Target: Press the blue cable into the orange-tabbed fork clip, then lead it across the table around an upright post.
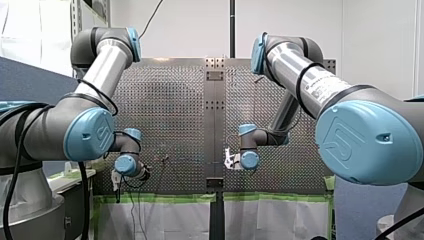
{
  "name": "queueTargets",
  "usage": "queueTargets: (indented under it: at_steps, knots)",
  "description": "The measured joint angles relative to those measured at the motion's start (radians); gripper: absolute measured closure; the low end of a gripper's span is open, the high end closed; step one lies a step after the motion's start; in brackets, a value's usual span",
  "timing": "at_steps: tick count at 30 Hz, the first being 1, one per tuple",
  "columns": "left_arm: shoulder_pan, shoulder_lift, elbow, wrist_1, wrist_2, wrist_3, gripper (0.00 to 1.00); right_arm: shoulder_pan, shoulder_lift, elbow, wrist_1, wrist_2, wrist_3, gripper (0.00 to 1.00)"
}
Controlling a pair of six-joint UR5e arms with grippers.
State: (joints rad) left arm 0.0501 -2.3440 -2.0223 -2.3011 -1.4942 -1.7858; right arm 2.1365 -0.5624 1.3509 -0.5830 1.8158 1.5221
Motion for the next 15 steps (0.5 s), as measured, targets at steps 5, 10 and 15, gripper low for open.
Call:
queueTargets:
  at_steps: [5, 10, 15]
  knots:
    - [-0.001, 0.039, -0.04, -0.017, -0.003, 0.002, 0.0, 0.0, 0.0, 0.0, 0.0, 0.0, 0.0, 1.0]
    - [-0.013, 0.088, -0.088, -0.048, 0.026, 0.003, 0.0, 0.0, 0.0, 0.0, 0.001, -0.001, 0.001, 1.0]
    - [-0.021, 0.131, -0.105, -0.065, 0.067, 0.001, 0.0, 0.0, 0.0, 0.0, 0.001, -0.001, 0.002, 1.0]
